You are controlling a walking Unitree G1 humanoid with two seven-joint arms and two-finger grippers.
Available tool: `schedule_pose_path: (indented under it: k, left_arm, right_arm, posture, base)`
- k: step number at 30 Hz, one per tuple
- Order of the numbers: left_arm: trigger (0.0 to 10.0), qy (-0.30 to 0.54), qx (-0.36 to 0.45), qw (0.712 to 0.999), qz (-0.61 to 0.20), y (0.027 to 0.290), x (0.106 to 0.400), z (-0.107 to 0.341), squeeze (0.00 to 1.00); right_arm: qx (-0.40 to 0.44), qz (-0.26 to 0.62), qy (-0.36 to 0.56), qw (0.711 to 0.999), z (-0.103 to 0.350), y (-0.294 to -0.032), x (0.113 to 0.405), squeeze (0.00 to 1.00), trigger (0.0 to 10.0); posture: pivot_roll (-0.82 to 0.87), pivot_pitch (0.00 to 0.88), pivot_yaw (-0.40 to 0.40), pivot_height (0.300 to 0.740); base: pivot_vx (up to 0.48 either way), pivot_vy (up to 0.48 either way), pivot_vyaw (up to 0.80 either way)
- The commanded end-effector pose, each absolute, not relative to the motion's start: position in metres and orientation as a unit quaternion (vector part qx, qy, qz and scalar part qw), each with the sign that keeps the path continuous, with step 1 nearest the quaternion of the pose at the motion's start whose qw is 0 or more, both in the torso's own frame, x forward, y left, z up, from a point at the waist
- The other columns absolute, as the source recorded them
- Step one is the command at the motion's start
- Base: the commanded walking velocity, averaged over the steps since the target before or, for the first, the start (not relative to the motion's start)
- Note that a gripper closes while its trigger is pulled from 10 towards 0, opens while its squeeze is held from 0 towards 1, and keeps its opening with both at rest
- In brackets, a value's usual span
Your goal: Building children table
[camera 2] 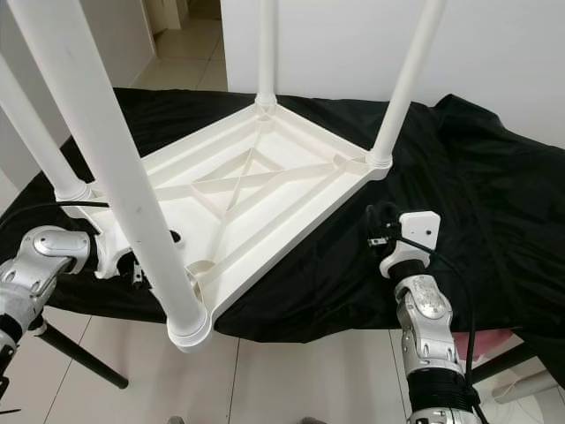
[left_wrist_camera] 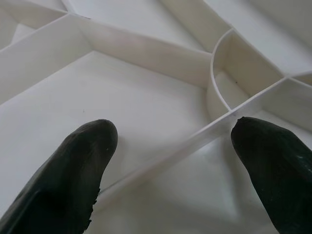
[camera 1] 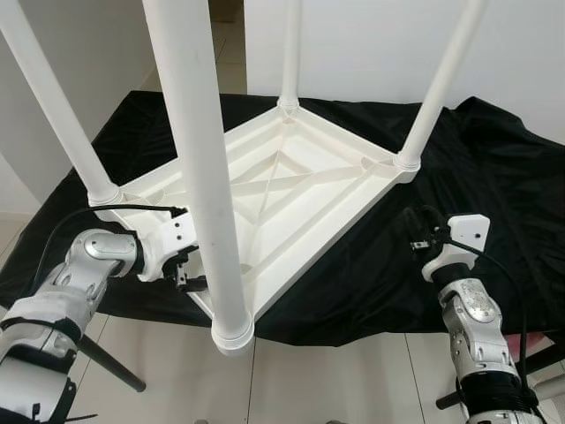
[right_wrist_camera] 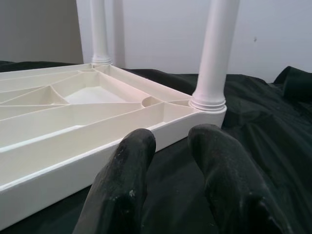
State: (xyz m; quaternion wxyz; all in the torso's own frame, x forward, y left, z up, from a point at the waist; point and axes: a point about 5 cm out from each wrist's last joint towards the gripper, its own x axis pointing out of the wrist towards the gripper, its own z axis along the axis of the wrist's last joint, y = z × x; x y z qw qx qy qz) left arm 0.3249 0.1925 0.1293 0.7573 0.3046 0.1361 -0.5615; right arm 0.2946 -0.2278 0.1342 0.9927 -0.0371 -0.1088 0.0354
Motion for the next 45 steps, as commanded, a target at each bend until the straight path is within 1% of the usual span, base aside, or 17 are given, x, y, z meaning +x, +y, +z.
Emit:
schedule_pose_path:
  k: [1, 3, 9, 12, 14, 19, 20, 21, 22, 23, 24, 30, 36, 38, 41, 42, 45]
  left_arm:
    - [10.0, 0.167, 0.322, 0.732, -0.576, 0.195, 0.322, 0.121, 0.00]
    - [10.0, 0.171, 0.344, 0.724, -0.573, 0.194, 0.326, 0.121, 0.00]
    - [10.0, 0.171, 0.365, 0.720, -0.565, 0.188, 0.333, 0.123, 0.00]
    - [10.0, 0.166, 0.340, 0.724, -0.577, 0.177, 0.338, 0.127, 0.00]
    - [10.0, 0.164, 0.333, 0.723, -0.582, 0.175, 0.339, 0.128, 0.00]
    - [10.0, 0.163, 0.320, 0.706, -0.611, 0.167, 0.338, 0.126, 0.00]
    - [10.0, 0.163, 0.320, 0.706, -0.611, 0.167, 0.338, 0.126, 0.00]
    - [4.9, 0.163, 0.319, 0.704, -0.613, 0.165, 0.338, 0.125, 0.00]
    - [3.8, 0.163, 0.319, 0.702, -0.616, 0.163, 0.339, 0.124, 0.00]
    - [3.8, 0.163, 0.319, 0.702, -0.616, 0.163, 0.339, 0.124, 0.00]
    - [0.0, 0.163, 0.317, 0.700, -0.619, 0.161, 0.339, 0.124, 0.00]
    - [0.0, 0.161, 0.330, 0.691, -0.622, 0.155, 0.339, 0.120, 0.00]
    - [0.0, 0.160, 0.333, 0.690, -0.622, 0.151, 0.338, 0.115, 0.00]
    - [0.1, 0.152, 0.339, 0.695, -0.615, 0.146, 0.340, 0.114, 0.00]
    - [0.0, 0.147, 0.346, 0.698, -0.609, 0.143, 0.341, 0.113, 0.00]
    - [0.0, 0.141, 0.338, 0.706, -0.606, 0.139, 0.341, 0.113, 0.00]
    - [0.0, 0.136, 0.332, 0.711, -0.604, 0.136, 0.342, 0.113, 0.00]
  right_arm:
    - [-0.040, 0.032, -0.110, 0.993, 0.137, -0.231, 0.295, 0.00, 10.0]
    - [-0.043, 0.030, -0.111, 0.992, 0.138, -0.233, 0.295, 0.00, 10.0]
    - [-0.045, 0.026, -0.112, 0.992, 0.139, -0.233, 0.297, 0.00, 10.0]
    - [-0.047, 0.031, -0.113, 0.992, 0.140, -0.230, 0.298, 0.00, 10.0]
    - [-0.047, 0.032, -0.113, 0.992, 0.140, -0.229, 0.299, 0.00, 10.0]
    - [-0.050, 0.033, -0.116, 0.991, 0.143, -0.230, 0.301, 0.00, 10.0]
    - [-0.050, 0.033, -0.116, 0.991, 0.143, -0.230, 0.301, 0.00, 10.0]
    - [-0.051, 0.034, -0.117, 0.991, 0.144, -0.230, 0.301, 0.00, 10.0]
    - [-0.052, 0.035, -0.117, 0.991, 0.145, -0.230, 0.301, 0.00, 10.0]
    - [-0.052, 0.035, -0.117, 0.991, 0.145, -0.230, 0.301, 0.00, 10.0]
    - [-0.053, 0.035, -0.118, 0.991, 0.145, -0.230, 0.302, 0.00, 10.0]
    - [-0.053, 0.034, -0.121, 0.991, 0.147, -0.230, 0.303, 0.00, 10.0]
    - [-0.054, 0.032, -0.122, 0.991, 0.148, -0.231, 0.303, 0.00, 10.0]
    - [-0.052, 0.028, -0.123, 0.991, 0.148, -0.232, 0.302, 0.00, 10.0]
    - [-0.050, 0.022, -0.123, 0.991, 0.148, -0.232, 0.301, 0.00, 10.0]
    - [-0.046, 0.013, -0.124, 0.991, 0.147, -0.233, 0.301, 0.00, 10.0]
    - [-0.043, 0.006, -0.125, 0.991, 0.146, -0.233, 0.300, 0.00, 10.0]
  posture:
    - [-0.07, 0.000, 0.024, 0.740]
    - [-0.07, 0.000, 0.027, 0.740]
    - [-0.07, 0.000, 0.032, 0.740]
    - [-0.08, 0.000, 0.039, 0.740]
    - [-0.09, 0.000, 0.044, 0.740]
    - [-0.09, 0.000, 0.048, 0.740]
    - [-0.09, 0.000, 0.048, 0.740]
    - [-0.10, 0.000, 0.051, 0.740]
    - [-0.10, 0.000, 0.051, 0.740]
    - [-0.10, 0.000, 0.051, 0.740]
    - [-0.10, 0.000, 0.052, 0.740]
    - [-0.11, 0.000, 0.056, 0.740]
    - [-0.11, 0.000, 0.062, 0.740]
    - [-0.11, 0.000, 0.068, 0.740]
    - [-0.11, 0.000, 0.071, 0.740]
    - [-0.12, 0.000, 0.075, 0.740]
    - [-0.12, 0.000, 0.076, 0.740]
  base:
    - [0.000, 0.000, 0.00]
    - [0.000, 0.000, 0.00]
    - [0.000, 0.000, 0.00]
    - [0.000, 0.000, 0.00]
    - [0.000, 0.000, 0.00]
    - [0.000, 0.000, 0.00]
    - [0.000, 0.000, 0.00]
    - [0.000, 0.000, 0.00]
    - [0.000, 0.000, 0.00]
    - [0.000, 0.000, 0.00]
    - [0.000, 0.000, 0.00]
    - [0.000, 0.000, 0.00]
    - [0.000, 0.000, 0.00]
    - [0.000, 0.000, 0.00]
    - [0.000, 0.000, 0.00]
    - [0.000, 0.000, 0.00]
    - [0.000, 0.000, 0.00]
